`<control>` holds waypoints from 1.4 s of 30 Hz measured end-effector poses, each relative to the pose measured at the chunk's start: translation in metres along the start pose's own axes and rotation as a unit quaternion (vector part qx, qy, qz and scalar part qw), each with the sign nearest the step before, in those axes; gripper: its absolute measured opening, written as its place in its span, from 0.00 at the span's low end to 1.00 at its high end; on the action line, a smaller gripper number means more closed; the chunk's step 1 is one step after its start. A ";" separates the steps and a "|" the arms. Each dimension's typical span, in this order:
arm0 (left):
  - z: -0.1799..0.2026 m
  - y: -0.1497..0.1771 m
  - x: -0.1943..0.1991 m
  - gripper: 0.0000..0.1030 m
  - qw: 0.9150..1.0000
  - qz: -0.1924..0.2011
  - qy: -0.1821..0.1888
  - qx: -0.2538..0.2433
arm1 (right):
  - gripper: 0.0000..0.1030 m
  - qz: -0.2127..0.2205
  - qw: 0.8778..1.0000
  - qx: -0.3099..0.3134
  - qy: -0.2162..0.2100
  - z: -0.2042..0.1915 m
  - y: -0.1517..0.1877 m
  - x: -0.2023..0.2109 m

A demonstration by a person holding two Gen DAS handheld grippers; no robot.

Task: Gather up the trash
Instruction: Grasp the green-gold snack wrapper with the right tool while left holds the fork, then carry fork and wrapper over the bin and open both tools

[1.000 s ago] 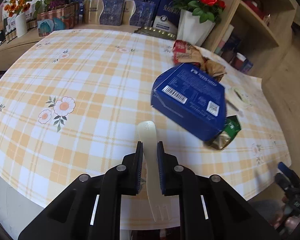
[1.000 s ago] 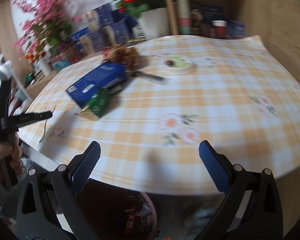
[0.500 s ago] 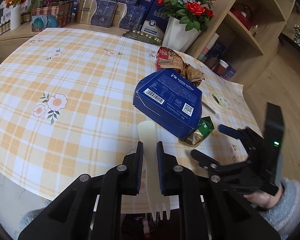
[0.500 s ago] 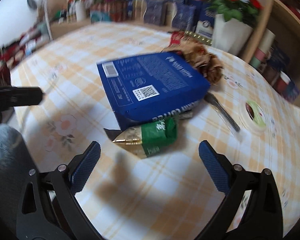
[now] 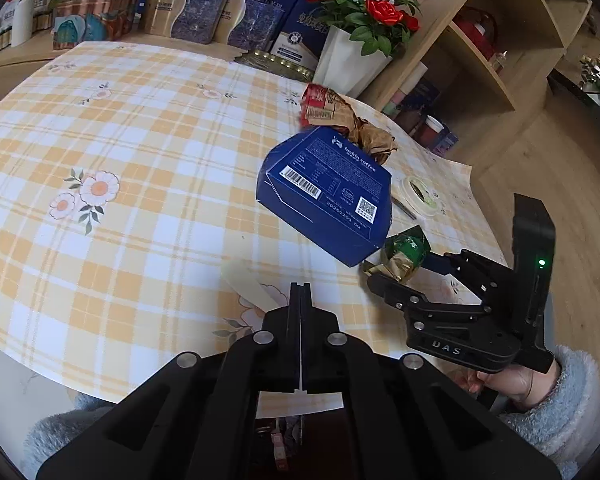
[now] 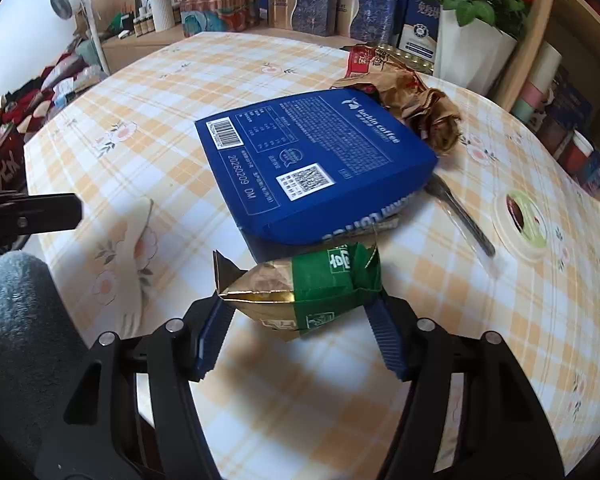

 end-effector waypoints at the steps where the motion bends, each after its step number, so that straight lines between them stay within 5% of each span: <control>1: -0.002 0.001 -0.003 0.00 1.000 -0.005 -0.002 0.006 | 0.62 0.002 1.000 -0.007 0.000 0.002 0.003 0.003; 6: -0.019 0.014 -0.014 0.06 0.998 -0.035 -0.016 0.055 | 0.62 0.018 0.998 -0.053 -0.013 0.011 0.012 0.019; 11: -0.010 0.028 -0.028 0.31 0.997 -0.052 -0.054 0.029 | 0.62 0.029 0.997 -0.075 -0.020 0.016 0.022 0.028; 17: -0.005 0.018 -0.043 0.31 0.995 -0.050 -0.075 0.052 | 0.62 0.041 0.996 -0.081 -0.022 0.020 0.024 0.035; 22: 0.004 0.009 -0.055 0.21 0.987 -0.035 -0.153 -0.017 | 0.62 0.056 0.994 -0.095 -0.022 0.028 0.023 0.042; 29: 0.020 0.011 -0.064 0.18 0.973 -0.008 -0.201 -0.114 | 0.62 0.071 0.992 -0.106 -0.020 0.036 0.028 0.052; 35: 0.016 0.008 -0.059 0.11 0.993 -0.018 -0.104 -0.056 | 0.62 0.078 0.990 -0.119 -0.027 0.035 0.038 0.064; 42: 0.013 0.015 -0.025 0.11 0.996 -0.024 -0.072 -0.037 | 0.62 0.092 0.987 -0.127 -0.030 0.027 0.049 0.088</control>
Point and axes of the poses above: each gripper's, at about its wrist camera, not at the fingertips, and x roughly against the way its jaws point, z to its right, y to its underside, the point moved 9 cm from there along -x, roughly the way its jaws point, and after that the axes turned 6 degrees about -y, right-handed, at the moved point
